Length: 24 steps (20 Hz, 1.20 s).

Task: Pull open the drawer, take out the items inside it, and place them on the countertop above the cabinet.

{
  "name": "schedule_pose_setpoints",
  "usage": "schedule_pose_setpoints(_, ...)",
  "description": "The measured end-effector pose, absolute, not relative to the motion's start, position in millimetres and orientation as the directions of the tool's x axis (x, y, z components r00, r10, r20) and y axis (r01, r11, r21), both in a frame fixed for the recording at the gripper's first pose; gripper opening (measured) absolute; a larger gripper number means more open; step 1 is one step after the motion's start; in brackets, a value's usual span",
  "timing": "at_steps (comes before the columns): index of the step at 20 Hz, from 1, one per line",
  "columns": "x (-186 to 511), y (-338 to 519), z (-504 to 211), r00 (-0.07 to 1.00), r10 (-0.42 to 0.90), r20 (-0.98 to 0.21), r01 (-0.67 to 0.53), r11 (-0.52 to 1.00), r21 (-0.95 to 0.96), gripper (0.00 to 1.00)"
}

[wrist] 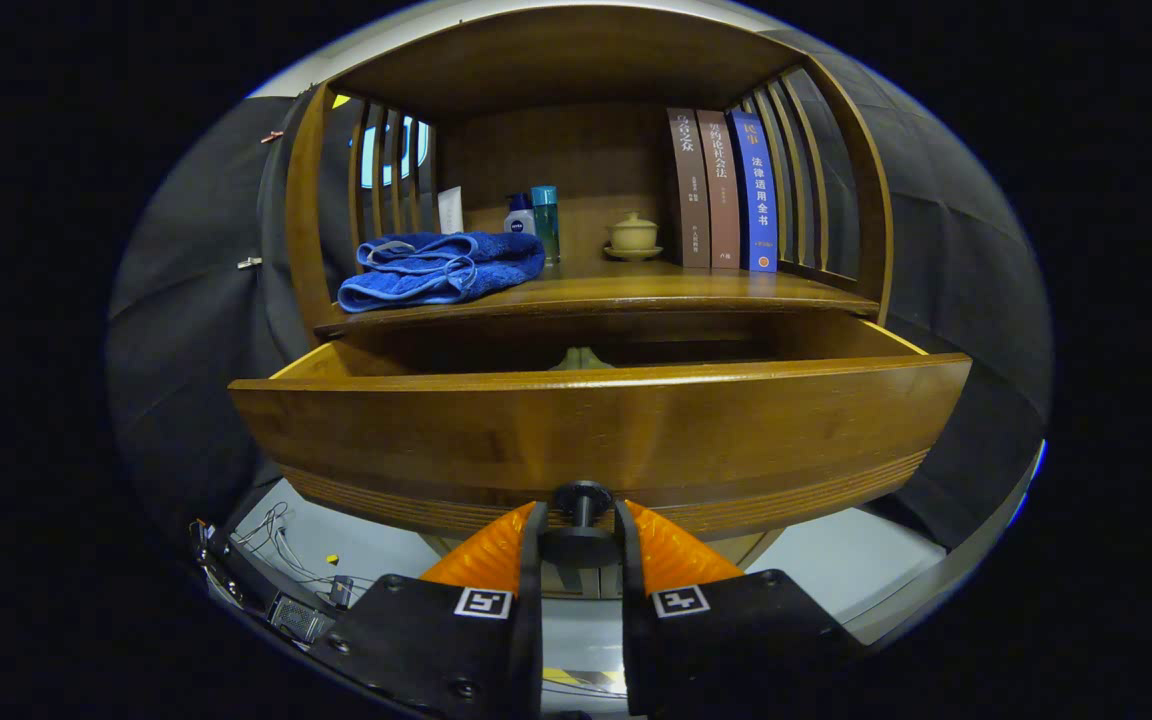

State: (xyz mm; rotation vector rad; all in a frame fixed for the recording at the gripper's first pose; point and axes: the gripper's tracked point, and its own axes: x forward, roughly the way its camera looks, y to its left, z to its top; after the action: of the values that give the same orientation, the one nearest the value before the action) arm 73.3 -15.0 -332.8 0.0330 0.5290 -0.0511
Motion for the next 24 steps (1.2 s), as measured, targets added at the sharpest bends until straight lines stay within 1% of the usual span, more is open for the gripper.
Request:
schedule_pose_setpoints(8, 34.0, -15.1, -337.4, 0.835, -0.042, -0.548, 0.064, 0.998, 0.020, 0.36)
schedule_pose_setpoints(14, 35.7, -14.4, -333.4, 0.839, -0.046, -0.542, 0.067, 0.998, 0.018, 0.36)
schedule_pose_setpoints(15, 36.1, -14.9, -335.4, 0.838, -0.048, -0.543, 0.068, 0.998, 0.017, 0.38)
schedule_pose_setpoints(17, 31.5, -15.2, -329.1, 0.837, -0.056, -0.545, 0.071, 0.997, 0.006, 0.44)
schedule_pose_setpoints(18, 30.1, -14.3, -316.7, 0.856, -0.059, -0.514, 0.071, 0.998, 0.003, 0.47)
schedule_pose_setpoints(19, 29.4, -14.4, -302.6, 0.875, -0.066, -0.480, 0.073, 0.997, -0.005, 0.57)
schedule_pose_setpoints(22, 27.6, -8.3, -257.3, 0.907, -0.063, -0.416, 0.065, 0.998, -0.009, 1.00)
schedule_pose_setpoints(24, 41.1, -7.7, -232.9, 0.915, -0.051, -0.401, 0.056, 0.998, 0.001, 1.00)
